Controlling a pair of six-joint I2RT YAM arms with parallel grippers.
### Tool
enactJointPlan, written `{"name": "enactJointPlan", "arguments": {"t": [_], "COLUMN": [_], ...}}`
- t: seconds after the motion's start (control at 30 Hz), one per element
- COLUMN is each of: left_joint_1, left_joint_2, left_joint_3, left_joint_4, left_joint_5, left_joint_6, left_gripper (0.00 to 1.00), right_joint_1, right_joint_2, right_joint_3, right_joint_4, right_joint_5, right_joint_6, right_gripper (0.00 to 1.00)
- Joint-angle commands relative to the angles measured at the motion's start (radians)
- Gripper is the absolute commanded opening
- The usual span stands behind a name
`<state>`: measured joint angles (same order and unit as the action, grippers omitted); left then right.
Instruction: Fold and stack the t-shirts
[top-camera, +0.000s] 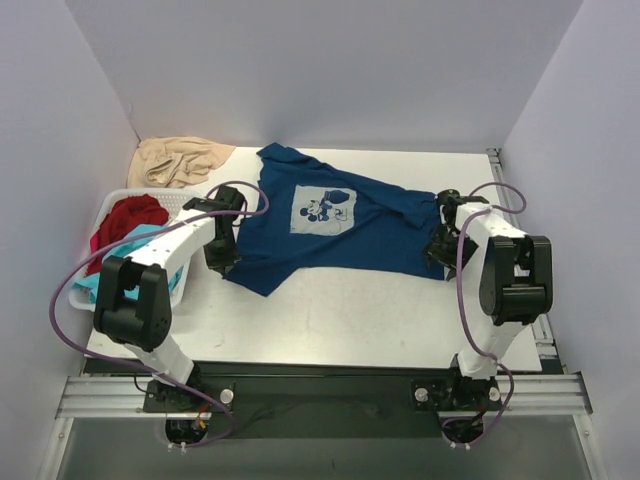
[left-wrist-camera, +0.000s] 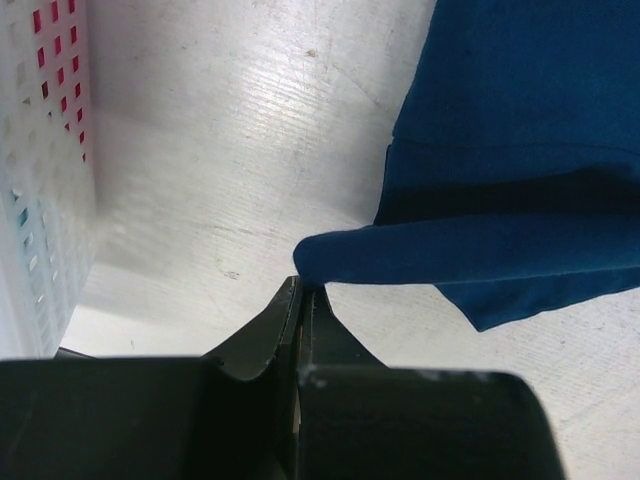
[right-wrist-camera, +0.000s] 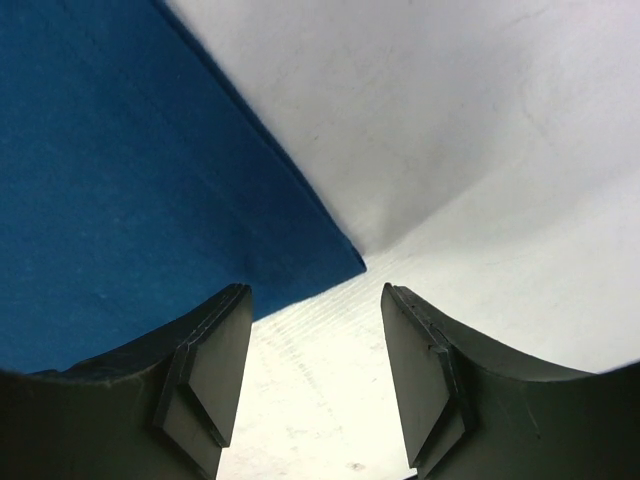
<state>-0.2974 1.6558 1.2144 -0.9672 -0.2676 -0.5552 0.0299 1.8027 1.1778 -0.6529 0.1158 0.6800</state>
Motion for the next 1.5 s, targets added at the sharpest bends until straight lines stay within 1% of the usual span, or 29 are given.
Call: {"name": "enactJointPlan", "arguments": {"t": [0.0,0.2,0.23,0.33,0.37,0.47,0.5,0.53,0.63,0.77,0.8,0.9,0.93,0.97,1.0,1.03,1.07,1.13,1.17,1.23,1.27,1.3,1.33,1.37,1.4,1.43,1.47], "left_joint_1": [0.015,0.023,0.024,0.027,0.027,0.035,0.037,0.04,0.049,0.055,0.058,0.067,0.07,0.075,0.081,0.086,0.087,0.092,0.095,0.098,0.099,0.099,0.109,0.115,0.119,0.13,0.138], "left_joint_2": [0.01,0.021,0.022,0.022,0.024,0.022,0.022,0.021,0.021,0.027,0.029,0.032,0.038,0.042,0.05,0.068,0.076,0.104,0.113,0.143,0.154,0.168,0.198,0.217,0.235,0.274,0.288], "left_joint_3": [0.051,0.068,0.069,0.076,0.077,0.083,0.085,0.086,0.112,0.191,0.241,0.33,0.402,0.437,0.476,0.566,0.608,0.696,0.776,0.848,0.935,0.977,1.035,1.15,1.224,1.288,1.395], "left_joint_4": [-0.004,-0.013,-0.016,-0.019,-0.021,-0.024,-0.025,-0.024,-0.03,-0.048,-0.051,-0.053,-0.051,-0.05,-0.047,-0.047,-0.045,-0.041,-0.036,-0.027,-0.025,-0.025,-0.028,-0.033,-0.036,-0.039,-0.031], "left_joint_5": [0.007,0.005,0.007,0.005,0.005,0.002,0.002,0.002,0.001,0.008,0.01,0.016,0.015,0.018,0.019,0.021,0.024,0.027,0.031,0.031,0.03,0.022,0.021,0.027,0.031,0.031,0.047], "left_joint_6": [0.011,0.014,0.014,0.014,0.014,0.014,0.012,0.012,0.012,0.023,0.031,0.046,0.049,0.054,0.063,0.064,0.072,0.093,0.104,0.139,0.15,0.168,0.176,0.182,0.195,0.201,0.218], "left_gripper": [0.0,0.0,0.0,0.0,0.0,0.0,0.0,0.0,0.0,0.0,0.0,0.0,0.0,0.0,0.0,0.0,0.0,0.0,0.0,0.0,0.0,0.0,0.0,0.0,0.0,0.0,0.0], "right_joint_1": [-0.027,-0.028,-0.051,-0.064,-0.07,-0.087,-0.09,-0.09,-0.09,-0.071,-0.065,-0.042,-0.039,-0.038,-0.036,-0.036,-0.036,-0.036,-0.036,-0.036,-0.036,-0.036,-0.036,-0.036,-0.036,-0.038,-0.038], "right_joint_2": [0.015,0.076,0.081,0.098,0.092,0.089,0.086,0.086,0.061,-0.035,-0.057,-0.141,-0.158,-0.184,-0.193,-0.2,-0.212,-0.218,-0.221,-0.218,-0.215,-0.21,-0.203,-0.198,-0.194,-0.187,-0.184], "right_joint_3": [-0.015,-0.03,-0.032,-0.04,-0.049,-0.053,-0.052,-0.049,-0.041,-0.008,0.006,0.078,0.104,0.15,0.181,0.207,0.261,0.314,0.379,0.448,0.483,0.559,0.595,0.63,0.701,0.729,0.759], "right_joint_4": [0.001,0.036,0.039,0.056,0.062,0.079,0.079,0.078,0.075,0.036,0.015,-0.019,-0.025,-0.03,-0.043,-0.05,-0.054,-0.06,-0.06,-0.068,-0.07,-0.071,-0.073,-0.073,-0.074,-0.074,-0.073], "right_joint_5": [-0.033,-0.146,-0.156,-0.183,-0.186,-0.194,-0.196,-0.193,-0.18,-0.151,-0.143,-0.119,-0.119,-0.119,-0.119,-0.119,-0.122,-0.133,-0.139,-0.142,-0.146,-0.153,-0.154,-0.156,-0.159,-0.16,-0.162], "right_joint_6": [-0.01,-0.022,-0.022,-0.016,-0.013,-0.008,-0.013,-0.014,-0.02,-0.033,-0.042,-0.056,-0.063,-0.066,-0.068,-0.071,-0.074,-0.08,-0.092,-0.099,-0.112,-0.117,-0.123,-0.131,-0.134,-0.135,-0.137], "right_gripper": [0.55,0.54,0.53,0.47,0.39,0.21,0.05,0.0,0.0,0.0,0.0,0.0,0.0,0.0,0.0,0.0,0.0,0.0,0.0,0.0,0.0,0.0,0.0,0.0,0.0,0.0,0.0]}}
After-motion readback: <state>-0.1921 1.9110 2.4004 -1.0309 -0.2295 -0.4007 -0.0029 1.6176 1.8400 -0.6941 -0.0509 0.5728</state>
